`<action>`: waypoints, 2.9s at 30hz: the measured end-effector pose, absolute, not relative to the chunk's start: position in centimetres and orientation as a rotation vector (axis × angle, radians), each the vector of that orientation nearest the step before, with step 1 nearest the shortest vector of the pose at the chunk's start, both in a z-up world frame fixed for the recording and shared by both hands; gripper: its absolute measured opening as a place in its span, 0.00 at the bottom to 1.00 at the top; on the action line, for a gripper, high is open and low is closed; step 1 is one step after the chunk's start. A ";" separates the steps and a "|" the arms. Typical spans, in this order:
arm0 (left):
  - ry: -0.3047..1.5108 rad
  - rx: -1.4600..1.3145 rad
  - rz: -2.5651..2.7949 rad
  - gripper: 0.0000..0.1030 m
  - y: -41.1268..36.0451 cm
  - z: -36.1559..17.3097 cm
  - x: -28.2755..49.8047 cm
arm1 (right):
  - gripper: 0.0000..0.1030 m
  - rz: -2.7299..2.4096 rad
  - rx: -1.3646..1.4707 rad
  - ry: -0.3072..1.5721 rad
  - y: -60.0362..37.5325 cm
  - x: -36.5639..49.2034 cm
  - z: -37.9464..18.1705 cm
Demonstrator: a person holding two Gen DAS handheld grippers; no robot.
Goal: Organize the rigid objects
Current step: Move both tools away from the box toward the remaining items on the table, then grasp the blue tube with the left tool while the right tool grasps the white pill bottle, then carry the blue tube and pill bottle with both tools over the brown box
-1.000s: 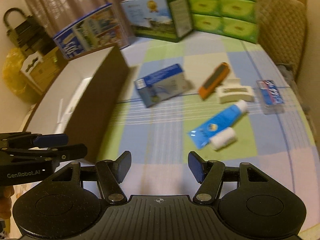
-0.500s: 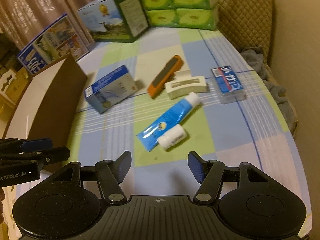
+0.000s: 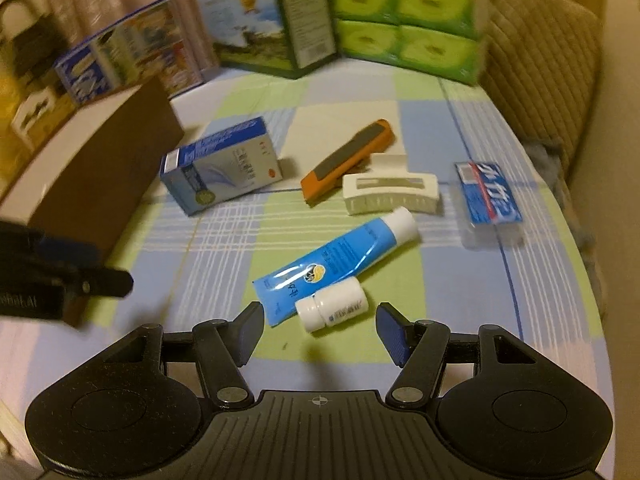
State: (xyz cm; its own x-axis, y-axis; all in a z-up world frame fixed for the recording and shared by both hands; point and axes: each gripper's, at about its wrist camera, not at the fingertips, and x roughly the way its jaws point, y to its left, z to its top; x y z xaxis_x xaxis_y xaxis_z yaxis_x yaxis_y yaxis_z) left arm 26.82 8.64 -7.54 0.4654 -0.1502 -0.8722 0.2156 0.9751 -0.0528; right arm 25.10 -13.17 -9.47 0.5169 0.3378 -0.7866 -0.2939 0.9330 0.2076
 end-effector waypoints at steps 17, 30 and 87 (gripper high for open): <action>1.089 0.084 -0.236 0.48 7.0 -10.5 29.0 | 0.55 0.494 -0.159 0.929 -12.3 27.0 -13.5; 1.072 0.115 -0.356 0.48 3.5 -11.9 30.7 | 0.43 0.472 -0.109 0.909 -15.0 27.4 -12.7; 1.066 0.176 -0.337 0.34 0.5 -14.2 28.4 | 0.42 0.412 0.076 0.932 -21.9 24.6 -10.5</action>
